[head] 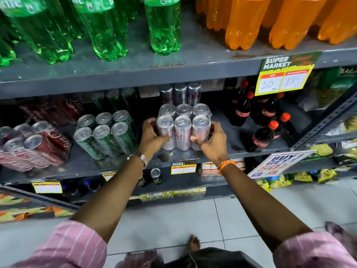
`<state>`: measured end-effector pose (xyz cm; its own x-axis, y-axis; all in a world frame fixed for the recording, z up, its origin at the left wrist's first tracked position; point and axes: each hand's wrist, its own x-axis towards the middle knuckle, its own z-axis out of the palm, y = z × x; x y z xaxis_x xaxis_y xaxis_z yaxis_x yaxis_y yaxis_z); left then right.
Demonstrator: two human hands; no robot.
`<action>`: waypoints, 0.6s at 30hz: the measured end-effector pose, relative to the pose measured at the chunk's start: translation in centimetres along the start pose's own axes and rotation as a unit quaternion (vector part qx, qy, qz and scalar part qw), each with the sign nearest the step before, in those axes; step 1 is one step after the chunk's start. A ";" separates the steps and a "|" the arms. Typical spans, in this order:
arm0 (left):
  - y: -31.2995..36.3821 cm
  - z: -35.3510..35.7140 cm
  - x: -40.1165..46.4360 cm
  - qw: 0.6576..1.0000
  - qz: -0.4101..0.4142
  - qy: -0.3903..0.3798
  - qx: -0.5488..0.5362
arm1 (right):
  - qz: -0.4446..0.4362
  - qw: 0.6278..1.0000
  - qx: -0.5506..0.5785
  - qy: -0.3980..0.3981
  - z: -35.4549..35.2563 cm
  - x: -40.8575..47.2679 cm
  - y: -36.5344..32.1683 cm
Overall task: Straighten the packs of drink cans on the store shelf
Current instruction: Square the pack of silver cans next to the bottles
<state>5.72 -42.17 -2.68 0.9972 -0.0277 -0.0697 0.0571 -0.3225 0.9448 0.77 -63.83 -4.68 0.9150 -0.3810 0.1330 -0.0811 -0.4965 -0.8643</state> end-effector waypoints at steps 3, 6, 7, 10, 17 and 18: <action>3.3 -0.6 2.2 0.997 0.004 0.008 -0.081 | 0.017 0.996 0.056 0.066 -0.1 0.1 -1.8; 5.3 -0.3 5.1 0.997 -0.016 -0.049 -0.064 | 0.026 0.987 0.053 0.146 1.2 -1.0 -3.4; 5.4 0.1 5.7 0.997 -0.023 -0.065 -0.045 | 0.037 0.986 0.051 0.156 1.8 -1.5 -4.0; 5.1 1.0 6.7 0.997 -0.039 -0.066 -0.007 | 0.061 0.985 0.046 0.156 3.2 -2.2 -4.9; 3.5 -0.1 3.4 0.997 -0.021 -0.070 -0.025 | 0.046 0.994 0.047 0.089 2.2 1.2 -3.7; 3.2 -0.2 2.2 0.997 -0.010 -0.072 -0.024 | 0.042 0.996 0.047 0.060 1.9 2.3 -3.5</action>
<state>8.14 -43.04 0.23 0.9789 -0.1575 -0.1304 0.0825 -0.2791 0.9567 3.91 -61.45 -2.29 0.8524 -0.5112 0.1102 -0.1128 -0.3856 -0.9157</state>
